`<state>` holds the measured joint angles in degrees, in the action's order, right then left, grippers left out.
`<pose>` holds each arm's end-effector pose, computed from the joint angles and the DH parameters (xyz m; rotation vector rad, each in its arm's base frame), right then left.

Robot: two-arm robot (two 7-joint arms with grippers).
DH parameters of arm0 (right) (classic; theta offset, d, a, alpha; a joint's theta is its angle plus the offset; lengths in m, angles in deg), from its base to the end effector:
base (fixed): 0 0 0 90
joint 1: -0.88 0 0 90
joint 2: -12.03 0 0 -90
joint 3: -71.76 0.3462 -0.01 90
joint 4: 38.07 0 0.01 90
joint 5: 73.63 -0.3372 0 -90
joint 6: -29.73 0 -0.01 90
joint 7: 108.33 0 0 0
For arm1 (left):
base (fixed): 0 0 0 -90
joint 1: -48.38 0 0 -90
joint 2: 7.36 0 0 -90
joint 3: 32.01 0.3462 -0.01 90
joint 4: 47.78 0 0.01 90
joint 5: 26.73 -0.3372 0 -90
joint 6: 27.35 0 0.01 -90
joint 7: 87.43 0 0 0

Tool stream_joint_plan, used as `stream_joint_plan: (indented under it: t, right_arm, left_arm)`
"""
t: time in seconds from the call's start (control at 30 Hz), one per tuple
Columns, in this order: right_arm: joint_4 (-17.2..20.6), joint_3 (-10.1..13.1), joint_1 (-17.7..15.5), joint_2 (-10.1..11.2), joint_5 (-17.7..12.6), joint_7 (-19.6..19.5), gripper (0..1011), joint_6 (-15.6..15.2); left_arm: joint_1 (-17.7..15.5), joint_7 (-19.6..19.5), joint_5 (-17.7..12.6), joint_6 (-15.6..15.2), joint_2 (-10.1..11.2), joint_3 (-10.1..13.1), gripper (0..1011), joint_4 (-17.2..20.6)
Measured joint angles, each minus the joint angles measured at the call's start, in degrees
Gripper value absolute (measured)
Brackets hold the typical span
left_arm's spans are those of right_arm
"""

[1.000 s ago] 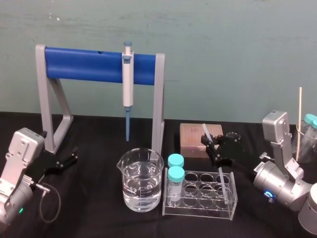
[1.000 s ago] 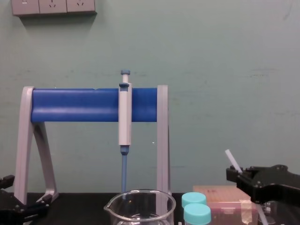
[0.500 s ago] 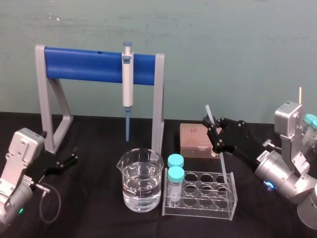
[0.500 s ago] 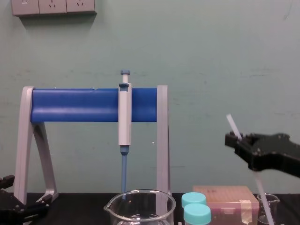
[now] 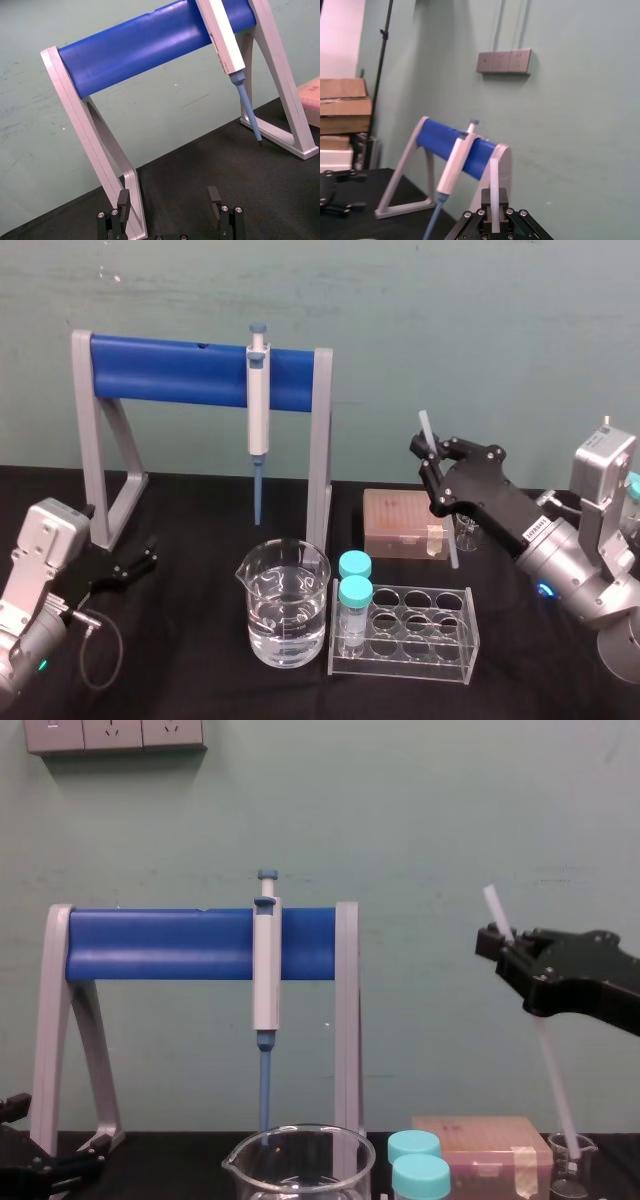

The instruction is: Pick up the stirring rod with one hand, then place it down.

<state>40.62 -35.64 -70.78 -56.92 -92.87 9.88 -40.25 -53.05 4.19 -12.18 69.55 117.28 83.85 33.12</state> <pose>0.4512 -0.0549 -0.3032 0.1486 -0.3649 -0.8468 0.3941 0.1071 -0.3530 0.3045 -0.2849 1.2480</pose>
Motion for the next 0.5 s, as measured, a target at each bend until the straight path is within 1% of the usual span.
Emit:
stream_joint_plan:
  t: [0.1,0.2,0.5]
  right_arm:
    - [0.0,0.7,-0.3,-0.5,1.7,-1.3,72,2.0]
    - [-0.5,1.2,-0.6,-0.9,2.4,-1.8,72,3.1]
    - [-3.0,3.7,-1.8,-3.0,1.7,-2.1,72,6.6]
  left_arm:
    - [0.0,0.0,0.0,0.0,0.0,0.0,1000,0.0]
    - [0.0,0.0,0.0,0.0,0.0,0.0,1000,0.0]
    - [0.0,0.0,0.0,0.0,0.0,0.0,1000,0.0]
